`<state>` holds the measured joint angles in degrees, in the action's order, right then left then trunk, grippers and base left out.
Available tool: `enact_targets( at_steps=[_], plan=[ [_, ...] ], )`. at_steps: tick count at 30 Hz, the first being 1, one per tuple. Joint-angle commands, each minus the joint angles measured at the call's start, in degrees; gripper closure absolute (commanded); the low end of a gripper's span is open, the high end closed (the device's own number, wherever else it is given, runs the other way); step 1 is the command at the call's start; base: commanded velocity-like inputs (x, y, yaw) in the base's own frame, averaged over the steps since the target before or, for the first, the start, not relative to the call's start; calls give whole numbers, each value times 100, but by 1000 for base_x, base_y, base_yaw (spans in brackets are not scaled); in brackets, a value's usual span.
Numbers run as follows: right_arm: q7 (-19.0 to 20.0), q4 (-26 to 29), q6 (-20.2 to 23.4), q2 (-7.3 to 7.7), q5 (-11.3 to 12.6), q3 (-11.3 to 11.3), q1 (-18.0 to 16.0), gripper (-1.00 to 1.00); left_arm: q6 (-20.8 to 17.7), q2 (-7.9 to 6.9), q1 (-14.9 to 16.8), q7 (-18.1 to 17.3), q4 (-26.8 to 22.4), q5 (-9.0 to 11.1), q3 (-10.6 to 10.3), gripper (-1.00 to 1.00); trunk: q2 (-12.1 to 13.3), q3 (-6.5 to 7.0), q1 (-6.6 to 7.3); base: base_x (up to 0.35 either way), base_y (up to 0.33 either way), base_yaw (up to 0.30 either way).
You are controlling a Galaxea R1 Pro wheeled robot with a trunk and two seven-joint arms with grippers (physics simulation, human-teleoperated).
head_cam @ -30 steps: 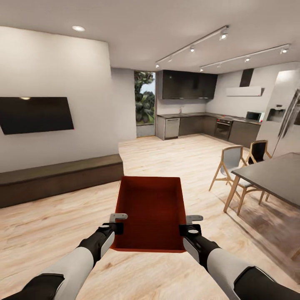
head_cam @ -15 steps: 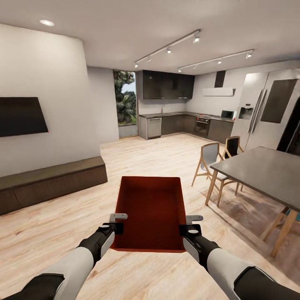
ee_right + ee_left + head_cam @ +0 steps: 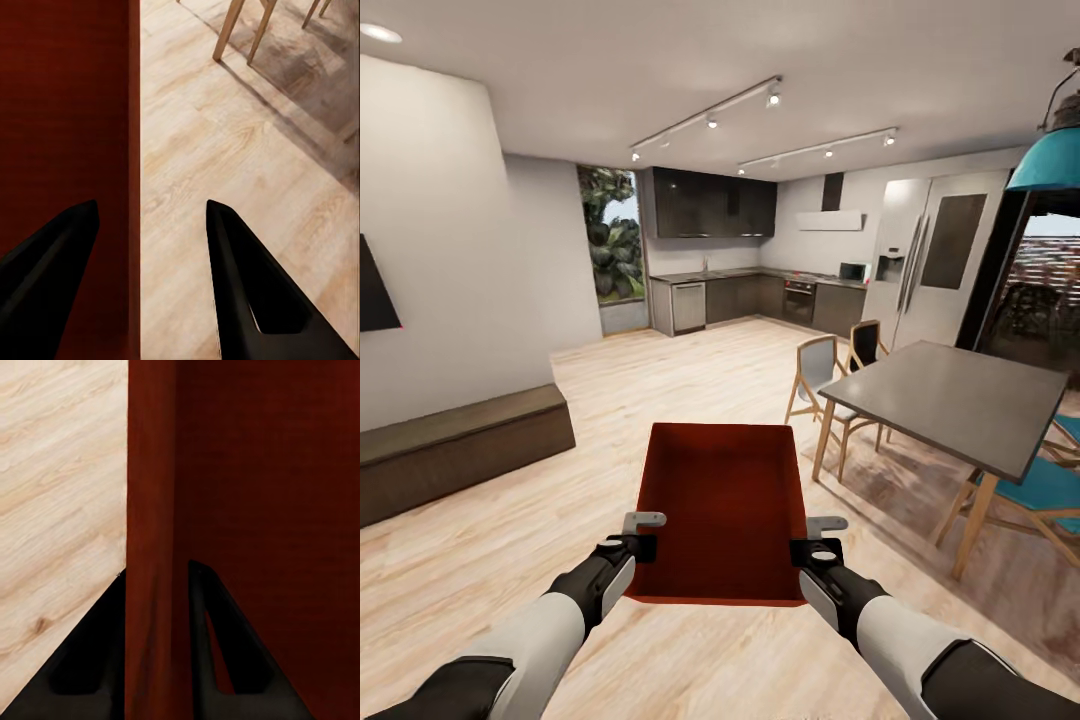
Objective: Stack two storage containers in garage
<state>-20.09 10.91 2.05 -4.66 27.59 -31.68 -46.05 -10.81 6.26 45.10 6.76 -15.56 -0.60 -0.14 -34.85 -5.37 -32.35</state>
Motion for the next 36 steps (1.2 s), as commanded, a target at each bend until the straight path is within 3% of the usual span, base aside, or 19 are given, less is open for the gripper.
enact_targets(
  at_steps=[1,36],
  plan=[
    [234,34,26,1,-31,171,-9,100,-44,-3,-2,54,-8,-45,60,100,-10,-11,-2,0,0,-292],
    [225,25,15,1,-18,171,-9,100,-44,-3,-2,54,-8,-45,61,100,-10,-11,-2,0,0,-279]
  ],
)
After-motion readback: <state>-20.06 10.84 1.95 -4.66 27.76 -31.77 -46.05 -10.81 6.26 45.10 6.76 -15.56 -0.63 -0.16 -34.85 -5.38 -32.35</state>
